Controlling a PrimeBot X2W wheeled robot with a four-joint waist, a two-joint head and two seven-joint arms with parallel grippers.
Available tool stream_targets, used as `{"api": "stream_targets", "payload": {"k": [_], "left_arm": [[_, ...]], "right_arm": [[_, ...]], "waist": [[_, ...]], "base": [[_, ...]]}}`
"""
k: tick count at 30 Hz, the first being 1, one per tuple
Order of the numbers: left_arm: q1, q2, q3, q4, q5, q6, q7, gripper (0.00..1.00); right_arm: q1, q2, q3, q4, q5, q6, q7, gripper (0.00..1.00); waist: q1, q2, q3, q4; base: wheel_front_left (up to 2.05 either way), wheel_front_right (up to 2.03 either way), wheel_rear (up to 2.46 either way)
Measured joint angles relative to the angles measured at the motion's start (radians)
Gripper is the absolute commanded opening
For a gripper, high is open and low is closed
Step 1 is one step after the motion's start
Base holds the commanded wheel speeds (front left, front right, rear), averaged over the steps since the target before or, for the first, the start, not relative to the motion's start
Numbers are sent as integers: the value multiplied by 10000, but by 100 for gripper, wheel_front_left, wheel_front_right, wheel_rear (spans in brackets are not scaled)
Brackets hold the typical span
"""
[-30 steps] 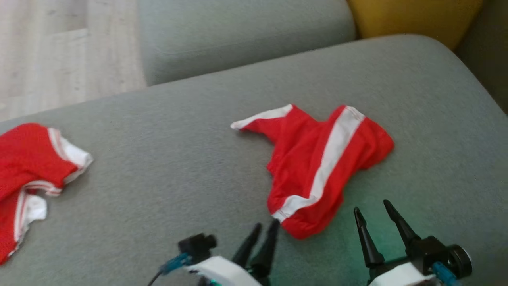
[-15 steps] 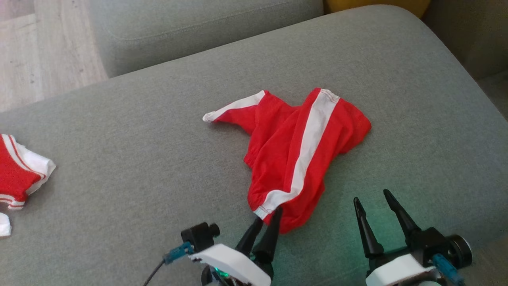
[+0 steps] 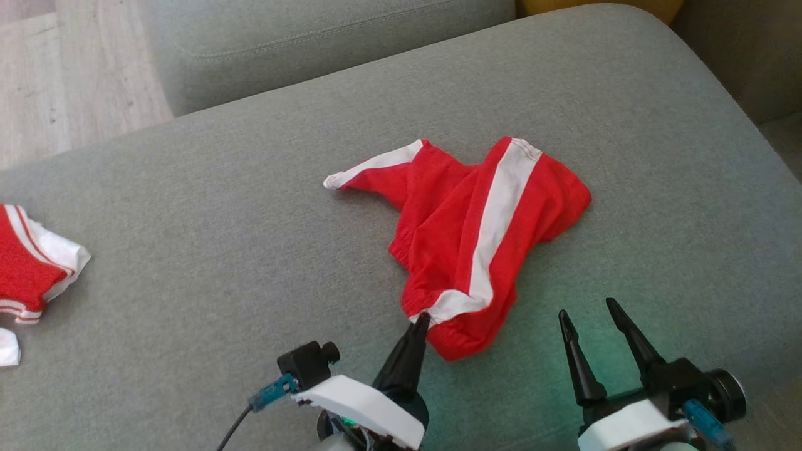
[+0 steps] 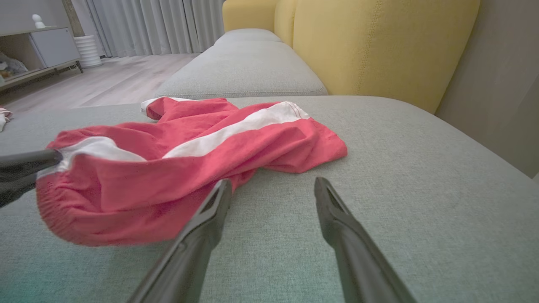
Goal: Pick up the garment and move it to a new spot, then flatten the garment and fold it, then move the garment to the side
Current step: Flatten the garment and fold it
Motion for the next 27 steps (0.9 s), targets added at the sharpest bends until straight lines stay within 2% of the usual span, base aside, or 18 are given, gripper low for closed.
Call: {"api": "stream_targets", "payload": {"k": [7,13,16,21,27], "left_arm": [[4,207,-84,-474,96,2,-2,0],[75,619,17,-999,957,0,-2,0],[315,1195,274,-1254,1563,0,-2,0],[1071,2437,1223,-1592,2667,0,-2,0],[1223,3684,1889,-1542,3868,150,-2,0]], "right_arm": [[0,0,-42,2,15,0,0,100],[7,0,-104,15,40,0,0,100],[37,-2,-119,54,173,0,0,100],[167,-2,-15,253,476,0,0,100],[227,0,322,627,1745,0,0,100]], "waist": [[0,0,-29,282],[0,0,-158,714],[0,0,-280,981],[-1,0,-537,1504],[-1,0,-689,2242]], "base": [[0,0,0],[0,0,0],[0,0,0],[0,0,0],[0,0,0]]}}
